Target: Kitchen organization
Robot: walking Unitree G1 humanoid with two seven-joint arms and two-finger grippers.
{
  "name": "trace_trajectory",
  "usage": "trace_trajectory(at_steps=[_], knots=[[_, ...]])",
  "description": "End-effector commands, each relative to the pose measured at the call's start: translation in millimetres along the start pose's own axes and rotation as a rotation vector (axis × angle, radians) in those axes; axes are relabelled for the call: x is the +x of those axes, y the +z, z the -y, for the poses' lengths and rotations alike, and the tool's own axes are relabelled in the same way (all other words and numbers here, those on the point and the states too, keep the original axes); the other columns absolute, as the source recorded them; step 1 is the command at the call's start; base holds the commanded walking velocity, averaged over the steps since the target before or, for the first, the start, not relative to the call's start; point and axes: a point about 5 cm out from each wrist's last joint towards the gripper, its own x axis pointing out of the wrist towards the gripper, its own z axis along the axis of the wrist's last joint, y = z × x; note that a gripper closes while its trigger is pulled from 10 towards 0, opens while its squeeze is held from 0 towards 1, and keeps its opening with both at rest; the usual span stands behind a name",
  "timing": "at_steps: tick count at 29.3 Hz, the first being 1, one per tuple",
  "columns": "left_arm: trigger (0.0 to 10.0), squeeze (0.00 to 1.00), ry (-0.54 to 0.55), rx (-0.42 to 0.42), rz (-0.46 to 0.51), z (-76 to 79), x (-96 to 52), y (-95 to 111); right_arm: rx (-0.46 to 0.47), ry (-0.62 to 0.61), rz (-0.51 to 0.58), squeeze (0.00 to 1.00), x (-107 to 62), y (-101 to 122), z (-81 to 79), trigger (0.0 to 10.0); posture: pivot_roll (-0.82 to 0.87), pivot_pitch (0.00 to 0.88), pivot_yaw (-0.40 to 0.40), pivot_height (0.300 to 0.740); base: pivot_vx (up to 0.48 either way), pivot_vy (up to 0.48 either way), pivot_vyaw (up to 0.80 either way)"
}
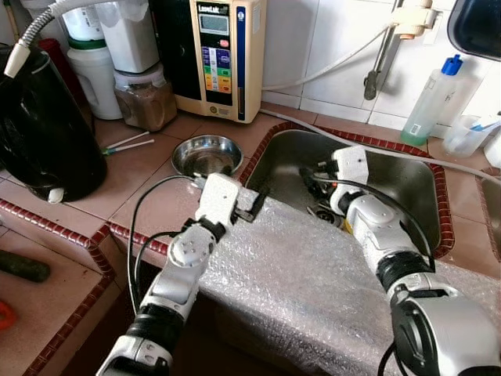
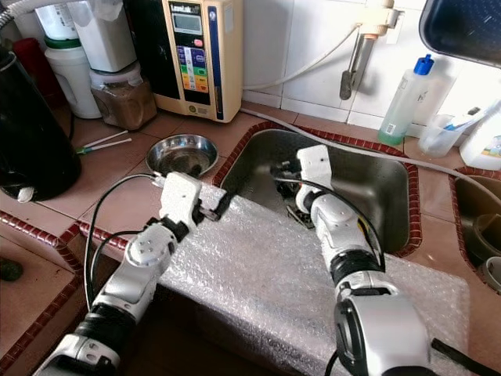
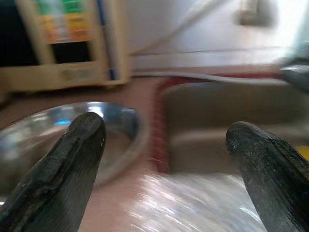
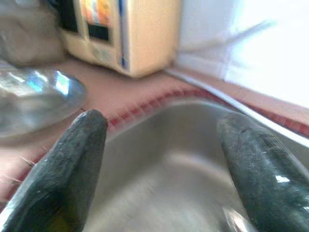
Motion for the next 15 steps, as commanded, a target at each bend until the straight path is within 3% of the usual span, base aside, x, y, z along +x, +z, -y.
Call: trace_trajectory(at_steps=[1, 6, 7, 9, 10, 11, 12, 15], knots=[[10.0, 1.00, 0.128, -0.057, -0.007, -19.0, 4.1, 4, 0.013, 0.044, 0.020, 1.00, -3.8, 3, -5.1, 10.0, -0.01, 0.000, 0.030, 0.740, 0.000, 0.000, 0.00], [10.0, 1.00, 0.250, -0.105, -0.018, -38.8, 7.9, 7, 0.014, 0.130, 0.046, 1.00, -13.9, 3, -21.2, 10.0, -0.02, 0.000, 0.035, 0.740, 0.000, 0.000, 0.00], [10.0, 1.00, 0.272, -0.100, -0.025, -42.8, 8.7, 7, 0.021, 0.165, 0.051, 0.56, -16.9, 3, -27.3, 10.0, -0.02, 0.000, 0.036, 0.740, 0.000, 0.000, 0.00], [10.0, 1.00, 0.297, -0.093, -0.036, -47.0, 9.8, 8, 0.029, 0.205, 0.055, 0.56, -20.9, 3, -34.1, 10.0, -0.02, 0.000, 0.036, 0.740, 0.000, 0.000, 0.00], [10.0, 0.88, 0.333, -0.089, -0.060, -52.9, 11.8, 8, 0.033, 0.252, 0.052, 0.34, -27.7, 3, -43.5, 10.0, -0.03, 0.000, 0.037, 0.740, 0.000, 0.000, 0.00], [10.0, 0.88, 0.333, -0.089, -0.060, -52.9, 11.8, 8, 0.033, 0.252, 0.052, 0.34, -27.7, 3, -43.5, 10.0, -0.03, 0.000, 0.037, 0.740, 0.000, 0.000, 0.00], [10.0, 0.04, 0.393, -0.110, -0.096, -61.0, 12.8, 5, 0.012, 0.286, 0.042, 0.02, -34.7, 3, -50.8, 10.0, -0.03, 0.000, 0.038, 0.740, 0.000, 0.000, 0.00], [10.0, 0.00, 0.442, -0.162, -0.155, -69.2, 13.2, 1, 0.020, 0.302, 0.032, 0.00, -40.3, 3, -56.4, 10.0, -0.05, 0.000, 0.040, 0.740, 0.000, 0.000, 0.00]])
